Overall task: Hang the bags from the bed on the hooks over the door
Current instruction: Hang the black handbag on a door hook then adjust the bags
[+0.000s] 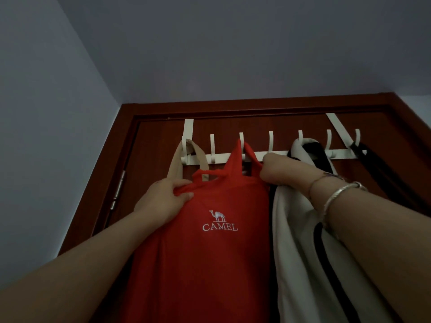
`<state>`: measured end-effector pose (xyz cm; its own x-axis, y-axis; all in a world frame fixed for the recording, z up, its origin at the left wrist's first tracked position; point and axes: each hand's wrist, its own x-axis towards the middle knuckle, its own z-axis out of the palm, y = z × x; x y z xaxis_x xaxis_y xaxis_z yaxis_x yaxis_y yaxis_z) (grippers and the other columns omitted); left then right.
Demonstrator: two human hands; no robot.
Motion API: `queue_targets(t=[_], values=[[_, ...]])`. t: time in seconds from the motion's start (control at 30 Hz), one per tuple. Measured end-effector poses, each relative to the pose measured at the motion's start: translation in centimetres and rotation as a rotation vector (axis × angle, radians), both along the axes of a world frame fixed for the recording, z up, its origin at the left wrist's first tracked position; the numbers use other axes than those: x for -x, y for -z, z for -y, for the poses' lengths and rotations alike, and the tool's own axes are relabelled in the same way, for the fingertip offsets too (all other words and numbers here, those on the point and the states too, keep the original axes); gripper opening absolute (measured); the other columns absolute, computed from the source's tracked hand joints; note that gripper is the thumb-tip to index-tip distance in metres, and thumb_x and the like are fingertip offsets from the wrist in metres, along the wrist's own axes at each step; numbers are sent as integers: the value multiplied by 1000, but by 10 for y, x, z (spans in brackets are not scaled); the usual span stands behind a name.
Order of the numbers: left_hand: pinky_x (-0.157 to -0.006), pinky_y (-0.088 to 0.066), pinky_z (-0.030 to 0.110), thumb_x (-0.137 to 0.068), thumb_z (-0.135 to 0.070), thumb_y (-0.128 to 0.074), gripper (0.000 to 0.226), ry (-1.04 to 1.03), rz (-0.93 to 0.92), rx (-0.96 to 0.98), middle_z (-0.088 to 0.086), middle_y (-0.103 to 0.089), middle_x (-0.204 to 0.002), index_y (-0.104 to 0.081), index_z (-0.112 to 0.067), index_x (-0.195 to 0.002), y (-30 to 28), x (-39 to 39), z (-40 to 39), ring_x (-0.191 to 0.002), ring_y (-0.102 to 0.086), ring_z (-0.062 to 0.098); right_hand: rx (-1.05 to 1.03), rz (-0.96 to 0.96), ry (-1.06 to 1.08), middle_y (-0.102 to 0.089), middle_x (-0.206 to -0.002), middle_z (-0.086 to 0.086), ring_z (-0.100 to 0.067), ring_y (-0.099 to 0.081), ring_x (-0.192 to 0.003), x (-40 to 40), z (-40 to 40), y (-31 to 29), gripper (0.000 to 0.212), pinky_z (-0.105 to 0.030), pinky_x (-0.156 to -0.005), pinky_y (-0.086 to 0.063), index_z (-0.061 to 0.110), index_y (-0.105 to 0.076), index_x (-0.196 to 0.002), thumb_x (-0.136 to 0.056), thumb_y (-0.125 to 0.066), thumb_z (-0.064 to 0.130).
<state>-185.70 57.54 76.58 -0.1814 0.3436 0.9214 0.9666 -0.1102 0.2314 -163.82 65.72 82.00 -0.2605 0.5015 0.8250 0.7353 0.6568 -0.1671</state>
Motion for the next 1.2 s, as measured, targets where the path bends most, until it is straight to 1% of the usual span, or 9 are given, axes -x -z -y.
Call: queue_targets(t=[0.13, 0.23, 0.33, 0.5, 0.63, 0.73, 0.87, 1.0, 1.2], values=[[-98, -46, 35, -83, -42, -60, 41, 45, 25, -5, -2, -57, -127, -59, -31, -123, 12, -1, 7, -114, -56, 16, -20, -77, -54, -48, -73, -8, -19, -50, -65, 10, -9, 16, 23, -25, -57, -43, 12, -41, -66, -88, -43, 6], [-88, -47, 28, -85, -48, -55, 41, 103, 51, -22, -3, -59, -120, -62, -26, -119, 19, -2, 14, -106, -58, 14, -136, -69, 82, -58, -113, -15, -32, -56, -106, 19, -8, 37, 17, -41, -92, -45, 9, -59, -96, -87, -44, 13], [-77, -46, 23, -90, -50, -43, 42, 151, 114, -107, -1, -62, -115, -60, -23, -118, 26, 2, 23, -101, -58, 13, -372, -29, 229, -44, -134, -15, -34, -38, -127, 30, 1, 48, 36, -44, -103, -34, 10, -55, -119, -85, -46, 19], [-95, -45, 40, -84, -50, -54, 51, -66, 241, -138, 6, -56, -125, -49, -20, -125, 42, 28, 37, -114, -54, 25, -480, -57, -9, -46, -132, -15, -33, -42, -122, 55, 28, 61, 38, -42, -99, -36, 5, -53, -119, -83, -46, 17], [-80, -45, 31, -83, -36, -63, 36, -7, 306, 126, 7, -63, -108, -58, -13, -111, 61, 39, 51, -98, -59, 21, -549, -119, -161, -52, -124, -11, -29, -46, -117, 76, 39, 66, 38, -41, -98, -37, 13, -53, -122, -87, -44, 23], [-66, -41, 25, -83, -22, -63, 11, -12, 217, 48, 2, -66, -94, -65, -19, -93, 66, 50, 54, -90, -61, 19, -497, -115, -217, -51, -129, -13, -31, -44, -122, 95, 41, 54, 39, -43, -102, -34, 20, -50, -127, -90, -41, 29], [-76, -50, 31, -83, -19, -62, 10, 22, 155, -27, 0, -70, -90, -68, -27, -86, 60, 66, 51, -86, -63, 15, -316, -3, -116, -36, -147, -13, -33, -35, -134, 118, 38, 27, 44, -49, -109, -26, 30, -44, -135, -93, -33, 40], [-87, -53, 42, -82, -21, -60, 15, 83, 165, -60, -2, -72, -90, -71, -31, -84, 58, 79, 41, -89, -66, 17, -166, 80, 35, -45, -141, -13, -33, -39, -130, 123, 38, 21, 47, -47, -109, -25, 10, -56, -123, -97, -26, 35], [-75, -51, 36, -87, -18, -54, 18, 149, 274, -275, 3, -69, -84, -66, -26, -78, 38, 91, 37, -85, -64, 24, -146, 3, 107, -54, -130, -11, -30, -33, -131, 114, 36, 21, 35, -45, -109, -21, 9, -58, -114, -93, -33, 20]])
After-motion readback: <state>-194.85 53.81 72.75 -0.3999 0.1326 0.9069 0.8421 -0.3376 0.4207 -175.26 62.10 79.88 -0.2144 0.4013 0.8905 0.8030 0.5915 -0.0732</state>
